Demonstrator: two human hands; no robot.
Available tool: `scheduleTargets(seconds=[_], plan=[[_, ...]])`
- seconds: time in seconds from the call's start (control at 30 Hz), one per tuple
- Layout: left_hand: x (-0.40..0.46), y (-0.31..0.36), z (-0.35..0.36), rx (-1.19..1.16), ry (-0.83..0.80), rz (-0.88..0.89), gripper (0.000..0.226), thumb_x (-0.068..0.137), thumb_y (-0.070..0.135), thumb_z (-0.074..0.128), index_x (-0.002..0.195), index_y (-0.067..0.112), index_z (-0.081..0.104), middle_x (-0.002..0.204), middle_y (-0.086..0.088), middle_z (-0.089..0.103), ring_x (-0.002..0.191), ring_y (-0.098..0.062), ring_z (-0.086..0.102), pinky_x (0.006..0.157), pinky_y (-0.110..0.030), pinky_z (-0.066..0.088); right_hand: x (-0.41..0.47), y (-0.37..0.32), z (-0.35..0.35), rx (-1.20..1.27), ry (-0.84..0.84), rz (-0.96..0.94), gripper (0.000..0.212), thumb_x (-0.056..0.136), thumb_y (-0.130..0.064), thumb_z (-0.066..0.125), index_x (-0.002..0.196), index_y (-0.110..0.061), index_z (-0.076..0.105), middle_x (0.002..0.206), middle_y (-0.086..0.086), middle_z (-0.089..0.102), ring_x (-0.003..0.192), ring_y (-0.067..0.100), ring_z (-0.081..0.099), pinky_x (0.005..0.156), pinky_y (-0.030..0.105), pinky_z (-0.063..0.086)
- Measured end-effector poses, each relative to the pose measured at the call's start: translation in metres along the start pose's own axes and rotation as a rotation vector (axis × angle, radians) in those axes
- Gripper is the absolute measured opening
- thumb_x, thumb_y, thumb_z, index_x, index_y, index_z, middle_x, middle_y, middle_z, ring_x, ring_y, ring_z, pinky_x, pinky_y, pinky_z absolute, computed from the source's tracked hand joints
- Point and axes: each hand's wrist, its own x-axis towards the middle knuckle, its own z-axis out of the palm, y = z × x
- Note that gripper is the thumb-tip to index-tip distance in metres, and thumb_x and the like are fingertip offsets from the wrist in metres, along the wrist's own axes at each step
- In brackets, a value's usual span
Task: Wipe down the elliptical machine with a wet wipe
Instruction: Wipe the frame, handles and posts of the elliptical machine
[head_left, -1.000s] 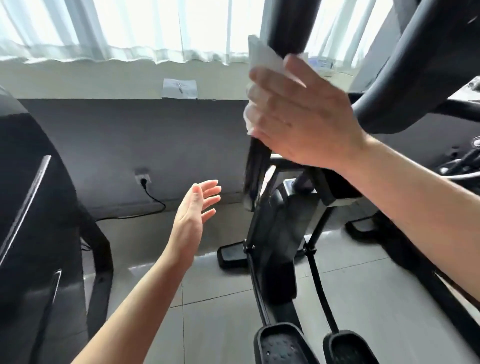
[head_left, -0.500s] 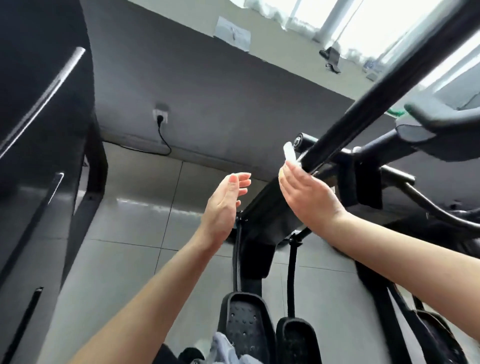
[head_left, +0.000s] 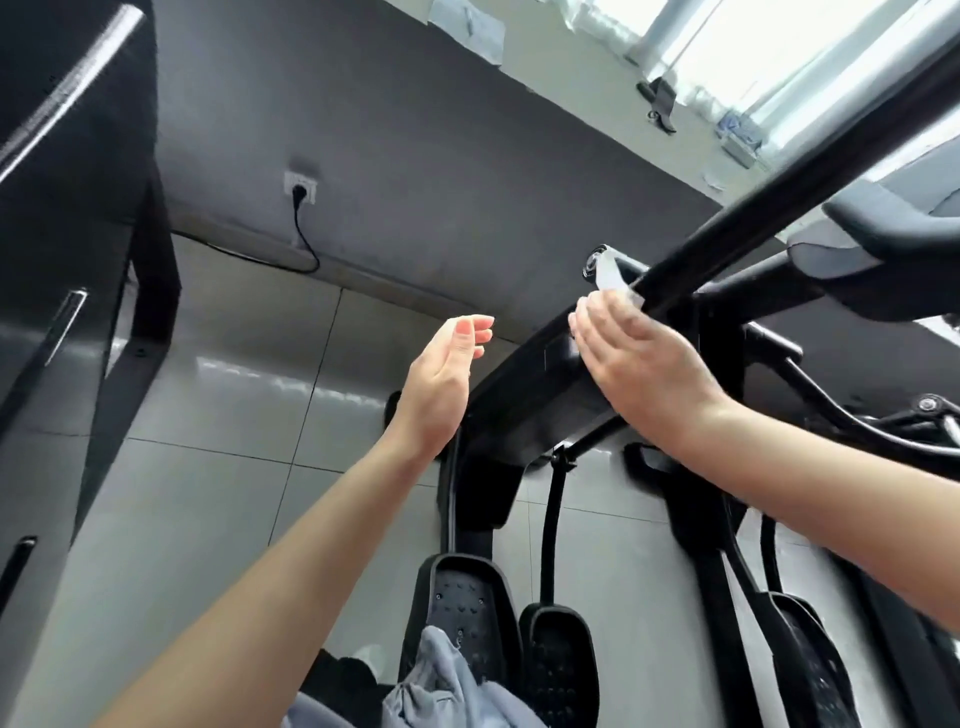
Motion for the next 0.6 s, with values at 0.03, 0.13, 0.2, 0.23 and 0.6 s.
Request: scheduleTargets(seconds=[0.03, 0.13, 0.2, 0.23, 0.6], plan=[[-0.001, -0.002, -0.004, 0.001, 0.002, 0.000, 0.034, 0.104, 0.043, 0.026, 0.108, 0.038, 0.059, 0.116, 0.008, 0.063, 0.108, -0.006, 0.058, 0.098, -0.030, 0.044, 0.007, -0.014, -0.003, 0.012, -0.071, -0.036, 0.049, 0.094, -0.012, 0.026, 0.136, 0.007, 0.044, 0.130, 0.021, 0.051, 0.125, 0.049, 0.037, 0.111, 0.052, 0.018], [-0.002, -0.006, -0.017, 0.014, 0.026, 0.007, 0.033, 0.103, 0.045, 0.027, 0.107, 0.038, 0.059, 0.114, 0.010, 0.063, 0.105, -0.004, 0.058, 0.092, -0.024, 0.043, 0.028, -0.030, 0.000, 0.029, -0.214, -0.079, 0.051, 0.092, -0.012, 0.025, 0.135, 0.005, 0.046, 0.129, 0.024, 0.051, 0.125, 0.048, 0.037, 0.111, 0.048, 0.021], [0.000, -0.006, -0.022, 0.017, 0.020, 0.002, 0.032, 0.106, 0.039, 0.027, 0.107, 0.037, 0.059, 0.114, 0.009, 0.063, 0.104, -0.003, 0.057, 0.090, -0.022, 0.041, 0.023, -0.019, -0.001, -0.017, -0.198, -0.096, 0.050, 0.092, -0.010, 0.025, 0.133, 0.007, 0.048, 0.125, 0.023, 0.053, 0.127, 0.051, 0.037, 0.114, 0.050, 0.020], [0.002, -0.005, -0.023, 0.018, 0.008, 0.001, 0.031, 0.106, 0.038, 0.028, 0.107, 0.037, 0.059, 0.115, 0.008, 0.063, 0.103, -0.003, 0.057, 0.090, -0.022, 0.041, 0.015, -0.006, -0.003, -0.010, -0.163, -0.070, 0.048, 0.093, -0.008, 0.025, 0.131, 0.007, 0.051, 0.122, 0.021, 0.056, 0.128, 0.050, 0.039, 0.114, 0.051, 0.019], [0.069, 0.032, 0.046, 0.089, -0.475, 0.126, 0.042, 0.108, 0.030, 0.025, 0.129, 0.017, 0.059, 0.130, 0.005, 0.061, 0.126, -0.004, 0.051, 0.108, -0.016, 0.032, -0.029, 0.074, 0.018, 0.429, 0.450, 0.442, 0.028, 0.095, -0.027, 0.060, 0.111, -0.006, 0.071, 0.116, 0.008, 0.069, 0.117, 0.026, 0.062, 0.108, 0.043, 0.033]])
